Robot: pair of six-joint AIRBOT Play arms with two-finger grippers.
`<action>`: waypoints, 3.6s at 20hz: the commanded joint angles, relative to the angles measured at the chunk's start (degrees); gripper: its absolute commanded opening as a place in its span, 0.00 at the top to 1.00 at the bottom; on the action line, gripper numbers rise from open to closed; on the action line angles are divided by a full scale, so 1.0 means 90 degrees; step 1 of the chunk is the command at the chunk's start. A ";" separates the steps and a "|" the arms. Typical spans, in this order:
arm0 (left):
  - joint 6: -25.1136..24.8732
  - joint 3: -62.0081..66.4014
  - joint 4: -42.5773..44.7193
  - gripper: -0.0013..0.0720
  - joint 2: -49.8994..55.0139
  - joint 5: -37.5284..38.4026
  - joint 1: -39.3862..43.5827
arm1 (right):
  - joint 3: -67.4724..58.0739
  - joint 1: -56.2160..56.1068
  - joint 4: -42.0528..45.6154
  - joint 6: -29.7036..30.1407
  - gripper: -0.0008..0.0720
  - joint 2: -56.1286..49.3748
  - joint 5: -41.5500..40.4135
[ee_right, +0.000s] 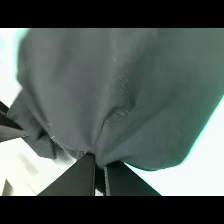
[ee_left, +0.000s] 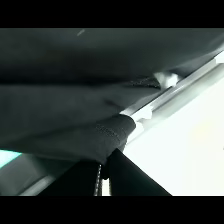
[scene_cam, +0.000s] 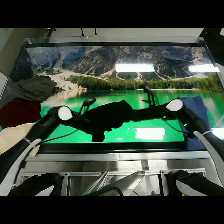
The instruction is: Fold the shirts.
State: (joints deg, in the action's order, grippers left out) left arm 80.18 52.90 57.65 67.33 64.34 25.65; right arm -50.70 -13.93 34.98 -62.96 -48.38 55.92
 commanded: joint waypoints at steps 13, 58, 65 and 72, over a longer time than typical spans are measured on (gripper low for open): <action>-0.0721 0.2232 -0.0017 0.97 -0.3228 0.2149 -0.4078 | -0.2662 0.2501 0.0223 -0.0362 0.96 0.2555 0.0432; -0.1642 -0.0432 -0.0075 0.04 0.1197 -0.0423 -0.2703 | 0.1785 0.0185 -0.2618 0.1197 0.20 -0.1651 -0.0906; -0.1763 -0.0432 -0.0019 0.63 0.1200 -0.0682 -0.2562 | 0.1275 0.0182 -0.3874 0.2191 0.87 -0.1685 -0.0877; -0.1812 0.0474 -0.0019 0.97 0.0772 -0.0474 -0.2599 | 0.0216 0.0527 -0.3844 0.2191 0.96 -0.0593 -0.0617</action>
State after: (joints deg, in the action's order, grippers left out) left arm 64.10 52.56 57.58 76.84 58.30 2.42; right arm -44.21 -11.22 0.95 -43.66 -58.54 48.53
